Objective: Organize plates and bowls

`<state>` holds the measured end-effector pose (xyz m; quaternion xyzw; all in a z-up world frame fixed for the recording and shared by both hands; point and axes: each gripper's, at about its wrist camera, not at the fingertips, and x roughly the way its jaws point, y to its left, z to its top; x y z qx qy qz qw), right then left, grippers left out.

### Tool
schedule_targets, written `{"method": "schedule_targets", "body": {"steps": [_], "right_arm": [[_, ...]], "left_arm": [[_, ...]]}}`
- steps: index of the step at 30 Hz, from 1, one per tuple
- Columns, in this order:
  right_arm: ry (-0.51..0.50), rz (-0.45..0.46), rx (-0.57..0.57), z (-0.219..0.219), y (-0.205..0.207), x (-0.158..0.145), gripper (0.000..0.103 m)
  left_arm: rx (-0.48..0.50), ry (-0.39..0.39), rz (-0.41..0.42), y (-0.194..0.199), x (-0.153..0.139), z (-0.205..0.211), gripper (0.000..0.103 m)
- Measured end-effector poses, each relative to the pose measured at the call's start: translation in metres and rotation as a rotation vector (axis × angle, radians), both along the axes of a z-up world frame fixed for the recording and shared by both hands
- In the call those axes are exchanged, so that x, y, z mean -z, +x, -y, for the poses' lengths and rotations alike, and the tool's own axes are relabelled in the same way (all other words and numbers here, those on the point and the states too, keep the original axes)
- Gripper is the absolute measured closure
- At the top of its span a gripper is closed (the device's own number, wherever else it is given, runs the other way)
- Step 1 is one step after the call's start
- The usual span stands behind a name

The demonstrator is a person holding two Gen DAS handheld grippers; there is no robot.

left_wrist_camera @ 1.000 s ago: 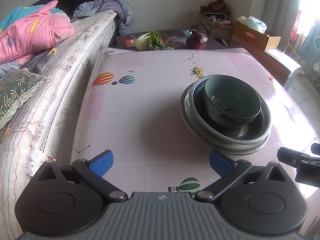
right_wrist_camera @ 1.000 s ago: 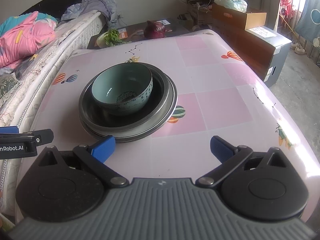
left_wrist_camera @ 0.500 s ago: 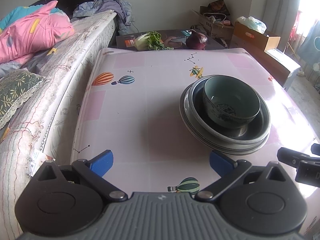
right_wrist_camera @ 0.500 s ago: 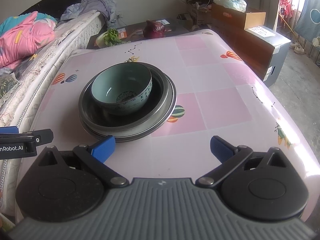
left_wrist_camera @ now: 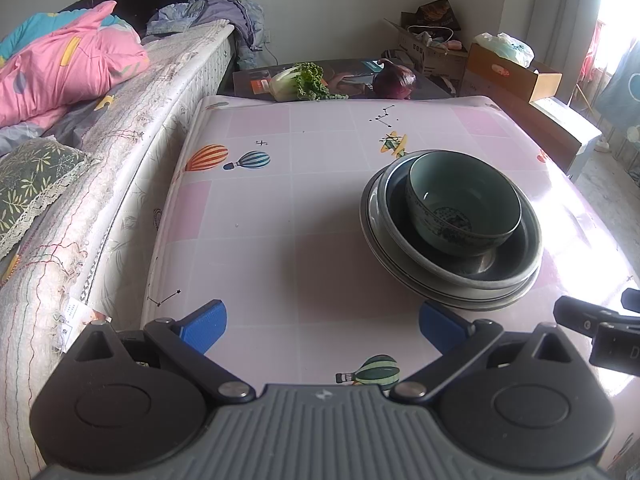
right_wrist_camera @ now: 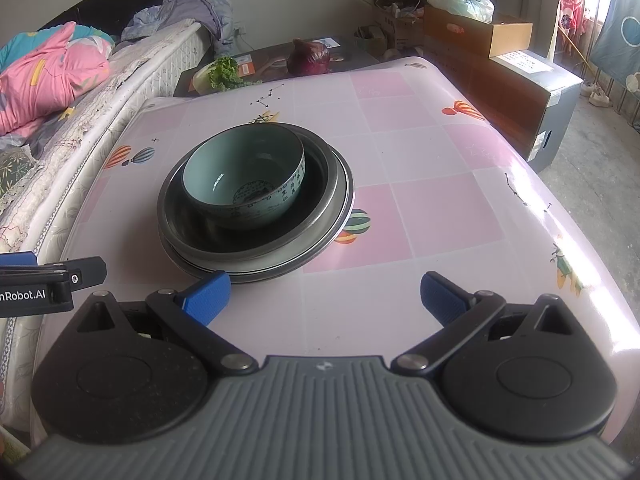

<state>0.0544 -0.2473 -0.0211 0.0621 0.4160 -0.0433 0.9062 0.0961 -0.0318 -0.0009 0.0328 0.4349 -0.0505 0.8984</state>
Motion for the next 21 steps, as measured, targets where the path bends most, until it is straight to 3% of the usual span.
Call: {"method": "schedule_targets", "body": {"steps": [21], "right_arm": [[0.005,-0.007,-0.001,-0.0013,0.0005,0.0038,0.001]], "left_arm": [[-0.004,0.003,-0.005,0.0004,0.0012,-0.0004,0.0]]}}
